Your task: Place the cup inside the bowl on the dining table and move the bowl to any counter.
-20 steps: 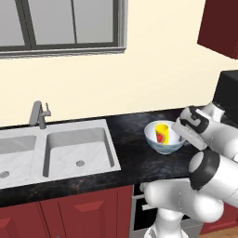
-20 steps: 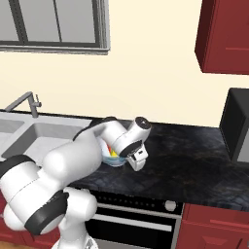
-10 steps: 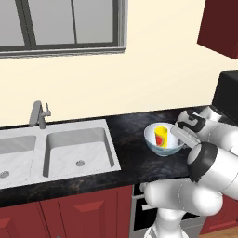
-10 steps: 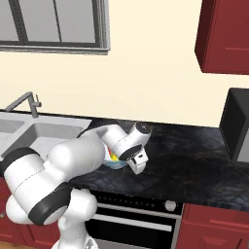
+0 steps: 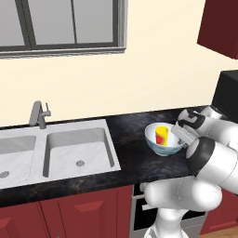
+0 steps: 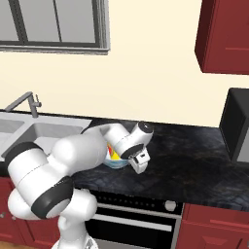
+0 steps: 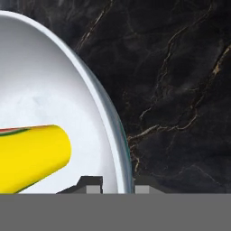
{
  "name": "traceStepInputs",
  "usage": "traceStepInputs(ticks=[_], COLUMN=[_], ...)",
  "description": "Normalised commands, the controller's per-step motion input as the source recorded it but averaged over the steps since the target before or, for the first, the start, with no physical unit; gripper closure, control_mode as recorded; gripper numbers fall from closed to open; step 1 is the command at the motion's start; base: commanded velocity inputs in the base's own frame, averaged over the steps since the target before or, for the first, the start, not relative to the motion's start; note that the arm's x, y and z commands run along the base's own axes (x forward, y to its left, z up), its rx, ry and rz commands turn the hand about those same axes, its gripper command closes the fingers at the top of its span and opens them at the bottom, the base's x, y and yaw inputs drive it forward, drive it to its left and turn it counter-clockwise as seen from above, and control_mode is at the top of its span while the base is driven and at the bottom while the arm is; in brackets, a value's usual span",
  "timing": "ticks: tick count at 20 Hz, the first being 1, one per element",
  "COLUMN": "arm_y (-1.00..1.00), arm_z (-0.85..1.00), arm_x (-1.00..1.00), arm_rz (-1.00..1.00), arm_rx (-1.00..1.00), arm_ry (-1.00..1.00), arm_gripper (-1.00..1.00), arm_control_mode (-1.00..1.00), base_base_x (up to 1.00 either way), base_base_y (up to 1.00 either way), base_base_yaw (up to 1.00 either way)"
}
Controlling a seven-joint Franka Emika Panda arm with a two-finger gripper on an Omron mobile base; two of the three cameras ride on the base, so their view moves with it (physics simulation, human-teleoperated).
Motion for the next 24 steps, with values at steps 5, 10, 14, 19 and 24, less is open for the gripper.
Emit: traceStepInputs(ticks=[5,10,14,19,24], arm_y=[0.00,0.00,0.00,0.00,0.00], arm_z=[0.00,0.00,0.11,0.53,0.34], arm_x=[0.00,0.00,0.00,-0.20,-0.50], arm_rz=[0.00,0.00,0.00,0.00,0.00], arm_rx=[0.00,0.00,0.00,-0.03,-0.05], arm_ry=[0.00,0.00,0.00,0.00,0.00], arm_gripper=[-1.00,-1.00,-1.00,-1.00,-1.00], arm_control_mode=[-1.00,-1.00,-1.00,-1.00,-1.00], base_base_x=[0.00,0.00,0.00,0.00,0.00], base_base_y=[0.00,0.00,0.00,0.00,0.00], base_base_yaw=[0.00,0.00,0.00,0.00,0.00])
